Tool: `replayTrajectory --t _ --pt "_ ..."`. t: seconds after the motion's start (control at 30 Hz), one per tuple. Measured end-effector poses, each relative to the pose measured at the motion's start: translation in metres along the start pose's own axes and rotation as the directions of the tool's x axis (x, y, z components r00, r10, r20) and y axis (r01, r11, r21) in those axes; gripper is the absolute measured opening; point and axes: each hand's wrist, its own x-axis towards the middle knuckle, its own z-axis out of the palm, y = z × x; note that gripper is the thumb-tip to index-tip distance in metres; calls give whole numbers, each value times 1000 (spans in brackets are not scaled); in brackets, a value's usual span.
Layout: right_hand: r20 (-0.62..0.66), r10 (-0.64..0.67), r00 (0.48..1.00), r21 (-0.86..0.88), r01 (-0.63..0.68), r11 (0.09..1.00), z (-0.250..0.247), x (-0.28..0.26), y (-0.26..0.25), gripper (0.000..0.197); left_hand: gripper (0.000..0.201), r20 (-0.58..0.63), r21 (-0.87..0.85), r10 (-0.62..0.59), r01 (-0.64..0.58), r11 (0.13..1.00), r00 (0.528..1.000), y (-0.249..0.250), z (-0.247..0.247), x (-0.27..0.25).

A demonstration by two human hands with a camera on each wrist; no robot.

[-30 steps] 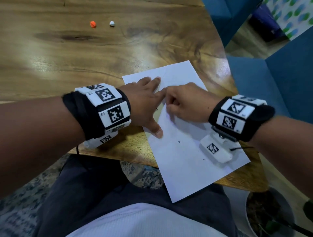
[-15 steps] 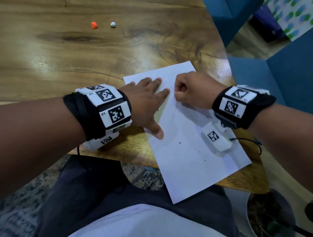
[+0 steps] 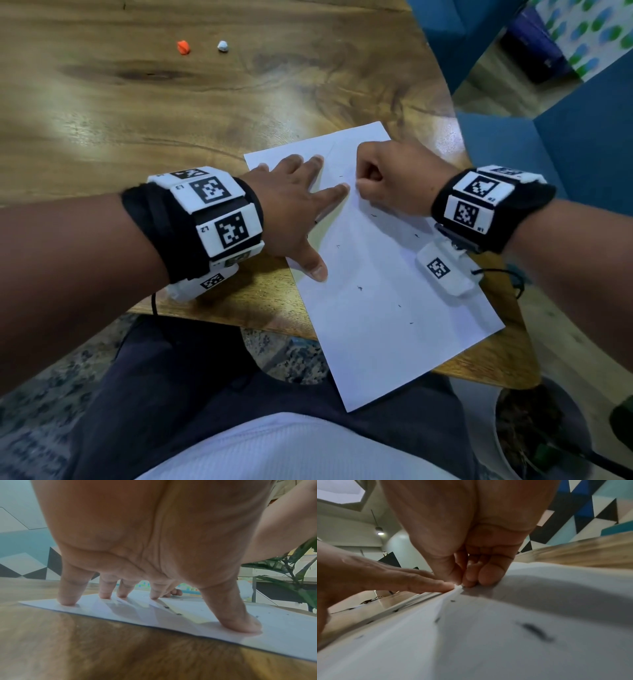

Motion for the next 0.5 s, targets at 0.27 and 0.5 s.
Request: replayTrajectory --t 0.27,0.5 --pt "169 -237 957 99 223 970 28 -60 -41 5 134 -12 -14 9 -10 1000 1000 -1 2 3" --pt "-3 31 1000 -20 -31 999 3 -14 -3 6 135 -13 4 9 -8 1000 1000 -2 2 3"
